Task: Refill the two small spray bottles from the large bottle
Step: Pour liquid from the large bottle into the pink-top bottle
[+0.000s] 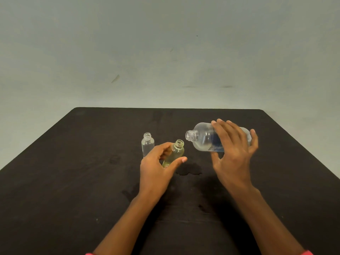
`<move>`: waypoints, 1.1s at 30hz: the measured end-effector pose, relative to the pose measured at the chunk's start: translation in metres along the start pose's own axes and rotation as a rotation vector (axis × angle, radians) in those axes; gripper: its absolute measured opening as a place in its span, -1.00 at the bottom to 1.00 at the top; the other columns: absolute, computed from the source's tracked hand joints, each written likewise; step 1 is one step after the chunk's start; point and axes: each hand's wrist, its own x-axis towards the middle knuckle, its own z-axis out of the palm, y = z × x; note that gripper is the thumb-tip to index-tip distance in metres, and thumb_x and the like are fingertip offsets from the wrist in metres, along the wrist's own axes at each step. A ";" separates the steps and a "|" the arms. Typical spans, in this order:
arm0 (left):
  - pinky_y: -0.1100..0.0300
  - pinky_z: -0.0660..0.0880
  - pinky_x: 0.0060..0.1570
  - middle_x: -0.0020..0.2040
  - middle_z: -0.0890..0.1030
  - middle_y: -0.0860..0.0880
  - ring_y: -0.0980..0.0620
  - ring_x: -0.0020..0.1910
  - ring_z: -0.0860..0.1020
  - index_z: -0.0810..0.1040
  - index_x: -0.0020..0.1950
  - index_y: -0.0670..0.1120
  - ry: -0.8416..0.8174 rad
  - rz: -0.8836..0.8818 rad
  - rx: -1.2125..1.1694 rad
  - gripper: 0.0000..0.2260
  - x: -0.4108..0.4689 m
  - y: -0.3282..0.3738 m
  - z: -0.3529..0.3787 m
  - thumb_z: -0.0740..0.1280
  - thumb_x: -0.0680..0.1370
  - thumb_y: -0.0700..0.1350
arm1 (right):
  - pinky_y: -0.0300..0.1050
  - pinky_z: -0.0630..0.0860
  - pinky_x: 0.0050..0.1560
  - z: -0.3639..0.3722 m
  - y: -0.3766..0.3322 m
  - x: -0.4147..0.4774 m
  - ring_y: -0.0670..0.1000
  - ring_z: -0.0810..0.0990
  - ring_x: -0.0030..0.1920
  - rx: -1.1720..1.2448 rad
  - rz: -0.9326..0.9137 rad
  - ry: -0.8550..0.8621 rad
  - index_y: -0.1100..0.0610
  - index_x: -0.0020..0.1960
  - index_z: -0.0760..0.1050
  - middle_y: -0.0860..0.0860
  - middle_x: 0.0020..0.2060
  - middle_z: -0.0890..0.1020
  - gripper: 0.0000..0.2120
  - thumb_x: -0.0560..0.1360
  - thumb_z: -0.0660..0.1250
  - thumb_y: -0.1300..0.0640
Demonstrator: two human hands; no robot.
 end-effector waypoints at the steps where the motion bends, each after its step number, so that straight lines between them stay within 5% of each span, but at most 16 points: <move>1: 0.37 0.50 -0.03 -0.08 0.66 0.12 0.21 -0.07 0.61 0.61 0.07 0.01 -0.006 0.000 0.005 -0.64 0.000 0.000 0.000 0.56 0.31 -0.05 | 0.17 -0.05 0.45 0.000 0.000 0.000 0.03 0.40 0.35 -0.005 -0.004 -0.006 0.03 0.36 0.35 0.01 0.29 0.51 -0.19 0.19 0.55 0.36; 33: 0.25 0.54 0.01 -0.07 0.65 0.11 0.17 -0.05 0.60 0.61 0.07 0.02 -0.069 0.006 0.023 -0.65 -0.004 -0.001 0.002 0.55 0.32 -0.02 | 0.18 -0.06 0.45 -0.001 -0.002 0.000 0.03 0.37 0.37 -0.030 -0.039 -0.013 0.02 0.35 0.37 0.01 0.30 0.51 -0.17 0.18 0.51 0.46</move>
